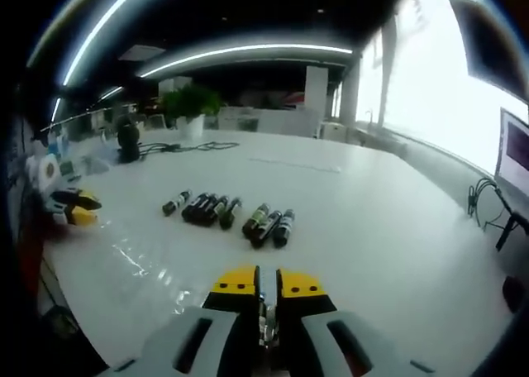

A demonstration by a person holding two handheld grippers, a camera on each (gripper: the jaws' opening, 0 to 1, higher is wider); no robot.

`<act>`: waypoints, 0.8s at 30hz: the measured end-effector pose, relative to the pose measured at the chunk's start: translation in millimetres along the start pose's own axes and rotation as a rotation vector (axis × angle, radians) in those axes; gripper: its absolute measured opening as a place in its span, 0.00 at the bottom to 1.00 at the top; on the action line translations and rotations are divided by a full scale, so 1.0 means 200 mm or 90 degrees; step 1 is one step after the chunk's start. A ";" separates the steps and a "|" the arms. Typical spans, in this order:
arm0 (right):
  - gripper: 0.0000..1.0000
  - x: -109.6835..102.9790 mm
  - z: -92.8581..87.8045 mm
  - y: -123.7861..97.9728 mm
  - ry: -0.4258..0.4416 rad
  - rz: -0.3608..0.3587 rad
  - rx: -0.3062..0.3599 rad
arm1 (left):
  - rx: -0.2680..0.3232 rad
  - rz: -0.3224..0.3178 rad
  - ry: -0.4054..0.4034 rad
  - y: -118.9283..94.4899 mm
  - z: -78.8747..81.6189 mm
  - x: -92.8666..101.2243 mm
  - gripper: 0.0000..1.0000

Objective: Grip medicine bottles put into box

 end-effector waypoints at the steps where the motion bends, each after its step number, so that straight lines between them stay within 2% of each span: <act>1: 0.04 0.01 0.01 0.01 -0.001 -0.002 0.004 | 0.000 0.000 0.000 0.00 0.00 0.00 0.10; 10: 0.05 0.04 0.04 0.06 -0.005 -0.010 0.015 | 0.001 -0.001 -0.001 0.00 0.00 0.00 0.10; 24: 0.07 0.10 0.09 0.18 -0.014 -0.021 -0.008 | 0.001 0.000 -0.001 0.00 0.00 0.00 0.10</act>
Point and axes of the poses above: the point that each gripper's makers call its tool centre point, and the gripper's own axes: y roughly forward along the fingers, x roughly to its right, z roughly out of its top, the point moved 9 cm from there along -y, roughly backward along the fingers, and after that the axes turned 13 degrees about z, right-handed, at the moved point
